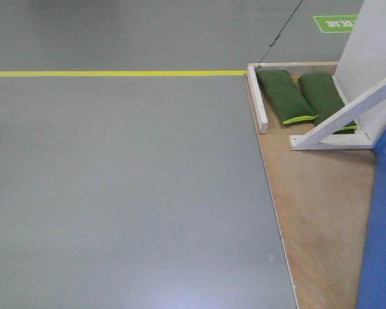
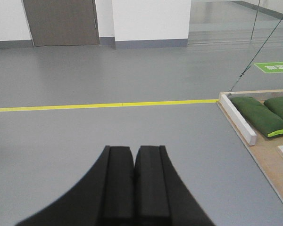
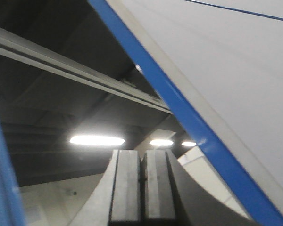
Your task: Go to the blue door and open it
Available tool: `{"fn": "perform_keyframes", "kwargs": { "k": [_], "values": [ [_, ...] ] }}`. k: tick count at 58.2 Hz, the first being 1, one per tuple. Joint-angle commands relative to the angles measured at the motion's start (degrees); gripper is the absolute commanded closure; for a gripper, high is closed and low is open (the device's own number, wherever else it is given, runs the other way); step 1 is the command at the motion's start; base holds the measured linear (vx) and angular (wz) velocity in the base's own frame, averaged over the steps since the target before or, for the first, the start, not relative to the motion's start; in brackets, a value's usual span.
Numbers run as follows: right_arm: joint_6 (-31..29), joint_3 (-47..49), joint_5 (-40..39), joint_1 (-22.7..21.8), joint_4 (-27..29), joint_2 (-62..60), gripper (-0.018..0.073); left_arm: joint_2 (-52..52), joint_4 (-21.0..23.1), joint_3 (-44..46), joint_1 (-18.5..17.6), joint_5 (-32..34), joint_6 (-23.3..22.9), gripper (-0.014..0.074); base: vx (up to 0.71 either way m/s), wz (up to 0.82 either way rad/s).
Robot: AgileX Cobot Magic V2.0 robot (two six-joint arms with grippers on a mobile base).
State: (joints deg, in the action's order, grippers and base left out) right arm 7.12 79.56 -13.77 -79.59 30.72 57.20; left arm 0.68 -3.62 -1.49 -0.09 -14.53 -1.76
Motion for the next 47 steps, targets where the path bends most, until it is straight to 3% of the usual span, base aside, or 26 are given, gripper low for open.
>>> {"fn": "perform_keyframes", "kwargs": {
  "k": [1,11,30,47],
  "values": [
    [-0.4,1.4,-2.5,-4.1,0.7,3.2,0.0547,0.6,0.3,1.5,-0.3,4.4,-0.1,0.0524,0.00,0.00],
    [-2.2,1.4,-2.5,-6.9,-1.2,9.8,0.0547,0.6,0.3,1.5,-0.3,4.4,-0.1,0.0524,0.00,0.00],
    [-4.9,1.4,-1.9,-6.6,-13.0,18.1,0.0547,0.6,0.3,1.5,-0.3,4.4,-0.1,0.0524,0.00,0.00],
    [-4.9,1.4,-0.5,1.9,-15.9,20.7,0.0547,0.6,0.3,1.5,-0.3,4.4,-0.1,0.0524,0.00,0.00]
  ]
}}
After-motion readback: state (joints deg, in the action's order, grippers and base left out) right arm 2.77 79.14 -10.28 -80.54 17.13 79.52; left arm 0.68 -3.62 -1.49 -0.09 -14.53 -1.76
